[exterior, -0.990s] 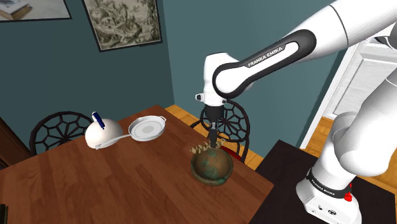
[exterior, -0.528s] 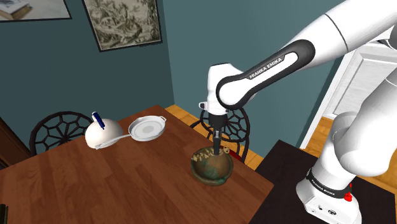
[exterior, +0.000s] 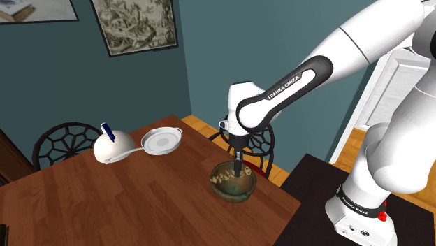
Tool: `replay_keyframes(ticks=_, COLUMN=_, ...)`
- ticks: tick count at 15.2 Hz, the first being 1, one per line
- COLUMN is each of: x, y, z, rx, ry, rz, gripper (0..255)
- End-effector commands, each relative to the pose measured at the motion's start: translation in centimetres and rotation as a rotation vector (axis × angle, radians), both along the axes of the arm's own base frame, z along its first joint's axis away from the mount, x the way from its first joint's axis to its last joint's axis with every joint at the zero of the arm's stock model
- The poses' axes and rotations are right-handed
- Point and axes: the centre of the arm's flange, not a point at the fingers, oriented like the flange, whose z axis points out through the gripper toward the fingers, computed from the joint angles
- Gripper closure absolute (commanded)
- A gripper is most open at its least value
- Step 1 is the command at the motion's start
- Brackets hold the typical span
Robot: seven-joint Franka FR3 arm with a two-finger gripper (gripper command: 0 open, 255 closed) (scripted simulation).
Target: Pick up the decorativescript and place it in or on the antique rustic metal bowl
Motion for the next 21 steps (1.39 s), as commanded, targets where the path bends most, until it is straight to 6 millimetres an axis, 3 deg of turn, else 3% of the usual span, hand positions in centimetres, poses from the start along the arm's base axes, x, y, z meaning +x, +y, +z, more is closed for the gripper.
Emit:
replay_keyframes(ticks=1, x=0.0, y=0.1, z=-0.4, rx=-0.001, ry=0.001, rz=0.0, gripper=255)
replay_keyframes(ticks=7, x=0.0, y=0.1, z=-0.4, rx=0.0, ry=0.001, rz=0.0, gripper=255)
replay_keyframes(ticks=8, x=0.0, y=0.0, z=-0.5, rx=-0.001, ry=0.001, rz=0.0, gripper=0)
replay_keyframes(ticks=13, x=0.0, y=0.1, z=-0.4, rx=0.0, ry=0.001, rz=0.0, gripper=0)
replay_keyframes(ticks=17, x=0.9, y=-0.9, z=4.4, rx=0.0, ry=0.001, rz=0.0, gripper=0)
replay_keyframes(ticks=21, x=0.9, y=-0.9, z=4.4, rx=0.0, ry=0.001, rz=0.0, gripper=0)
